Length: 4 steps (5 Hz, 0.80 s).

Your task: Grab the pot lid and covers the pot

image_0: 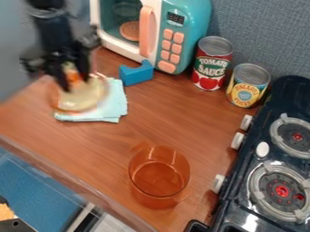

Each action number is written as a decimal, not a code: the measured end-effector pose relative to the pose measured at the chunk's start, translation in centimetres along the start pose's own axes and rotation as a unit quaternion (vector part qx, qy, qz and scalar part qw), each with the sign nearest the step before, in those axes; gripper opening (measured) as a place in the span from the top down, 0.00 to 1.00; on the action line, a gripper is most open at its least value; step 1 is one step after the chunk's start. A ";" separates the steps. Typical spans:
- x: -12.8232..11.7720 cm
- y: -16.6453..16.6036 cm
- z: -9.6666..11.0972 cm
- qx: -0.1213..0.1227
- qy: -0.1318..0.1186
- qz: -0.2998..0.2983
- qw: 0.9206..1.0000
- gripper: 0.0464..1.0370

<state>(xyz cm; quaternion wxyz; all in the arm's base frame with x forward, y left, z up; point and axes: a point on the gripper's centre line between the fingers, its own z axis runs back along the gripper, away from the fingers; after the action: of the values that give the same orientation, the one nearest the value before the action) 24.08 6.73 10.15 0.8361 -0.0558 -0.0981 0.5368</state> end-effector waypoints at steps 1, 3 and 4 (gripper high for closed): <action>-4.7 -2.3 -0.2 -0.010 0.015 -0.075 0.997 0.67; -12.0 -4.1 -2.8 -0.002 0.028 -0.169 0.985 0.67; -13.2 -4.7 -4.7 0.004 0.012 -0.204 0.979 0.67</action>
<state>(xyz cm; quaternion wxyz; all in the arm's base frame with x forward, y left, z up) 23.99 -7.21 5.13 0.9294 -0.0372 -0.0951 0.3547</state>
